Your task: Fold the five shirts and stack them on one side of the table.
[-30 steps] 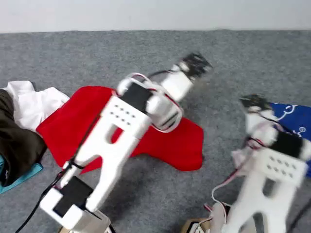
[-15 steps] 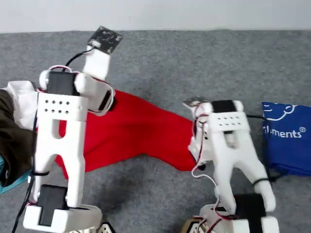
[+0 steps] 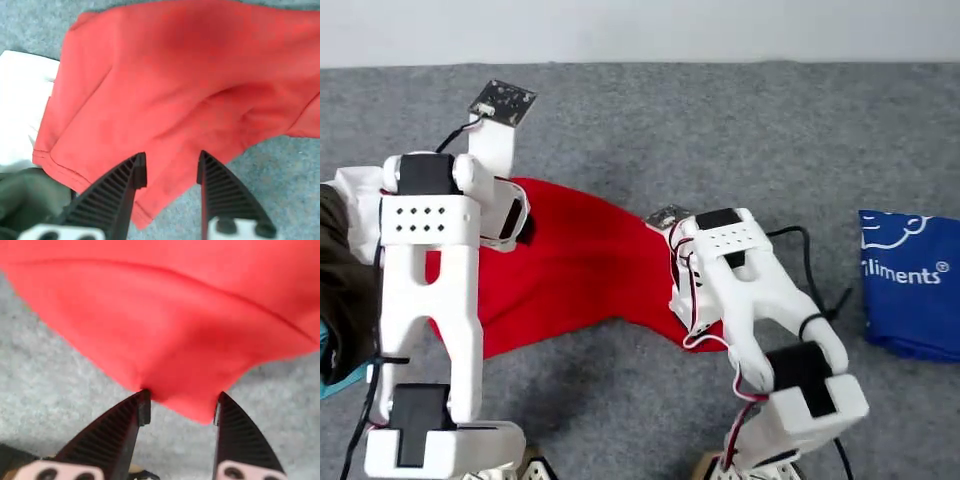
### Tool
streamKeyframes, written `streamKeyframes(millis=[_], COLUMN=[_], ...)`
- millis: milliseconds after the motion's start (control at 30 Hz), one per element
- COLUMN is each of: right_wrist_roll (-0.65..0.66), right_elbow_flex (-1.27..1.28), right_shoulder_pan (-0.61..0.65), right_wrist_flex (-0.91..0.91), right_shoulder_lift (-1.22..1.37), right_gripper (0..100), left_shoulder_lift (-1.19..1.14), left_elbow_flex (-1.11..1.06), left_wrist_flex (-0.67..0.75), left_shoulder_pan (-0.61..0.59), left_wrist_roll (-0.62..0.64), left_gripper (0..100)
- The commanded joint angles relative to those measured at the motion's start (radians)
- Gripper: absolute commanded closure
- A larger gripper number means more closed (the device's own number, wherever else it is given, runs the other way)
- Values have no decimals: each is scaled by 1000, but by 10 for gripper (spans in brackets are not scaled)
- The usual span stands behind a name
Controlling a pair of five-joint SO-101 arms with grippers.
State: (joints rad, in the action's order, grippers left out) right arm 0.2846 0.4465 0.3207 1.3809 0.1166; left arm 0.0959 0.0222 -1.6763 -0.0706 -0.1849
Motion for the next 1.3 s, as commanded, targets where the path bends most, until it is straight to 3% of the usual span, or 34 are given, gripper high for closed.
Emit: streamKeyframes(millis=[0,100,267,467,633,833,1100,1267], right_wrist_roll=[12,12,18,32,89,133,121,92], right_elbow_flex=[-48,-48,-57,-112,-222,-381,-399,-397], right_shoulder_pan=[5,4,2,1,-96,-243,-220,-225], right_wrist_flex=[-45,-68,-91,-22,68,173,202,208], right_shoulder_lift=[50,116,156,107,-1,-68,-67,-67], right_gripper=[783,801,954,982,988,988,988,988], left_shoulder_lift=[54,54,54,55,81,126,124,123], left_elbow_flex=[-24,-59,-82,-117,-173,-318,-575,-671], left_wrist_flex=[41,58,60,51,52,58,146,207], left_shoulder_pan=[-6,-6,-6,-32,-157,-230,-232,-221], left_wrist_roll=[-3,-3,-3,-29,-127,-361,-539,-551], left_gripper=[827,827,827,827,827,825,775,731])
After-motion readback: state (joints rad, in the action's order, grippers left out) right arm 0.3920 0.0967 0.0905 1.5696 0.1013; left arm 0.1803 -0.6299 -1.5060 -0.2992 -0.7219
